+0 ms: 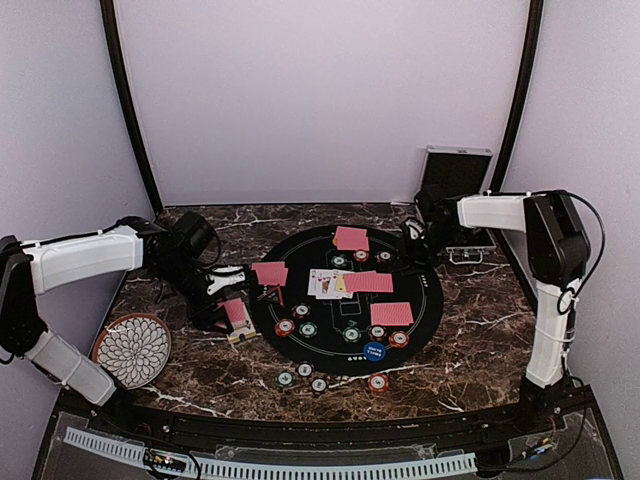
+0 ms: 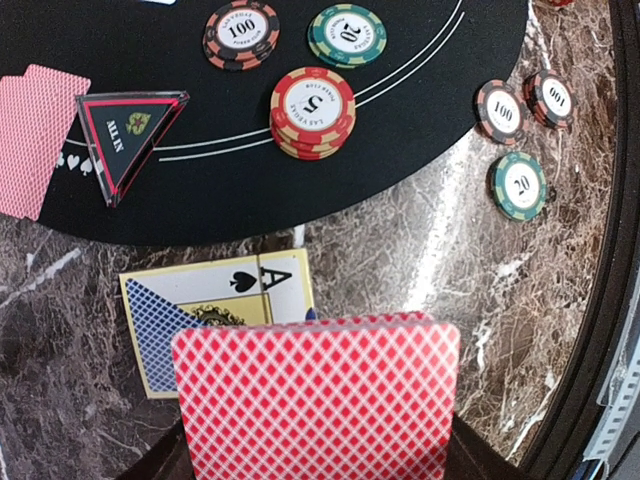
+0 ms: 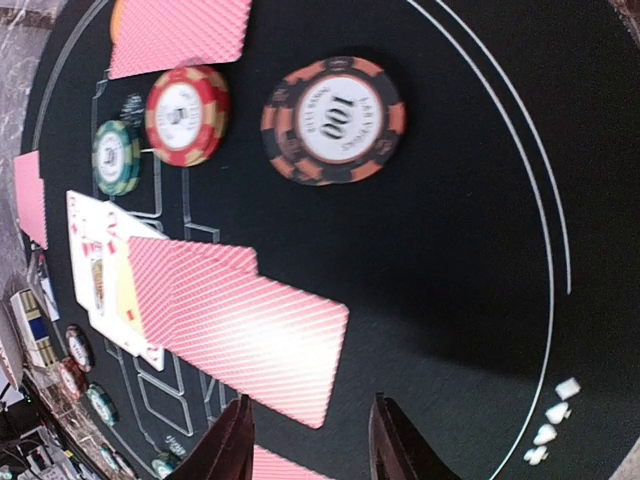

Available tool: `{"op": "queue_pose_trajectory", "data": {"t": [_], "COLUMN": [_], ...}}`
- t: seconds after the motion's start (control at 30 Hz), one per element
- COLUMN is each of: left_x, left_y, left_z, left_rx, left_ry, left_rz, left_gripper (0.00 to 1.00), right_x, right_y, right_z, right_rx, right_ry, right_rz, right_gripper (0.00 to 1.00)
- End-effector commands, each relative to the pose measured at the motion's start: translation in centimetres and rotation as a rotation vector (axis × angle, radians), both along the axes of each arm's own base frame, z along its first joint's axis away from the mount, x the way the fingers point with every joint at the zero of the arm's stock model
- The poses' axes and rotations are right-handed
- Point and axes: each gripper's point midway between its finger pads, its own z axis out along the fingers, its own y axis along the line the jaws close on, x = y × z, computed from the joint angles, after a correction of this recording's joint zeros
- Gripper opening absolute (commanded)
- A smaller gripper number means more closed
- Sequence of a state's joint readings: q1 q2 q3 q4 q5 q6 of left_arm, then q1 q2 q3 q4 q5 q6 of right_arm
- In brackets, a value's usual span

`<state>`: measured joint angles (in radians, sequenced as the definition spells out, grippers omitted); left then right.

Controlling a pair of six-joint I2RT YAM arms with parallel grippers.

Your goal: Distribute texas hold em gaming equipment

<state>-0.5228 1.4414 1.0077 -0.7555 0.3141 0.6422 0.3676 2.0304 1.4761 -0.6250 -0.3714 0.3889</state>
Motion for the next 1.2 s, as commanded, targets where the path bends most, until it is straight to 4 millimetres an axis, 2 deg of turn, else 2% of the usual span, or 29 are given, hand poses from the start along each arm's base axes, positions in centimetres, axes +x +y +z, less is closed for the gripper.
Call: {"op": "queue_pose_trajectory", "data": {"t": [0.0,0.3,0.43,0.6,0.87,1.17], "left_x": [0.7,1.6,2.4,2.7,2.3,2.5], "left_y": [0.9,1.5,2.4,2.9,3.3,2.4], "left_z": [-1.1,-3.6,-3.7,-3.8,-5.5,-5.8], "left_rx": [-0.005,0.001,-0.011,-0.006,-0.008,-0.050], "left_ry": [-0.014,-0.011,-0.006,-0.021,0.010,0.048], "left_rz": [0.037,0.080,0.120,0.148,0.191,0.213], "left_gripper": [0.00,0.00,0.00,0.00,0.00,0.00], "right_x": [-0.4,-1.4,-1.7,-2.1,-2.6,-2.9], "right_y": [1.3,3.4,4.0,4.0,3.6,3.4], "right_z": [3.0,4.5,4.9,4.6,4.8,4.9], "right_rx": [0.020,0.047,0.052,0.049,0.053,0.059], "right_ry": [-0.075,-0.101,-0.110,-0.104,-0.117,-0.121], "right_rz": [-0.001,0.018,0.027,0.025,0.013,0.001], "right_gripper": [0.41,0.42,0.42,0.42,0.46,0.48]}}
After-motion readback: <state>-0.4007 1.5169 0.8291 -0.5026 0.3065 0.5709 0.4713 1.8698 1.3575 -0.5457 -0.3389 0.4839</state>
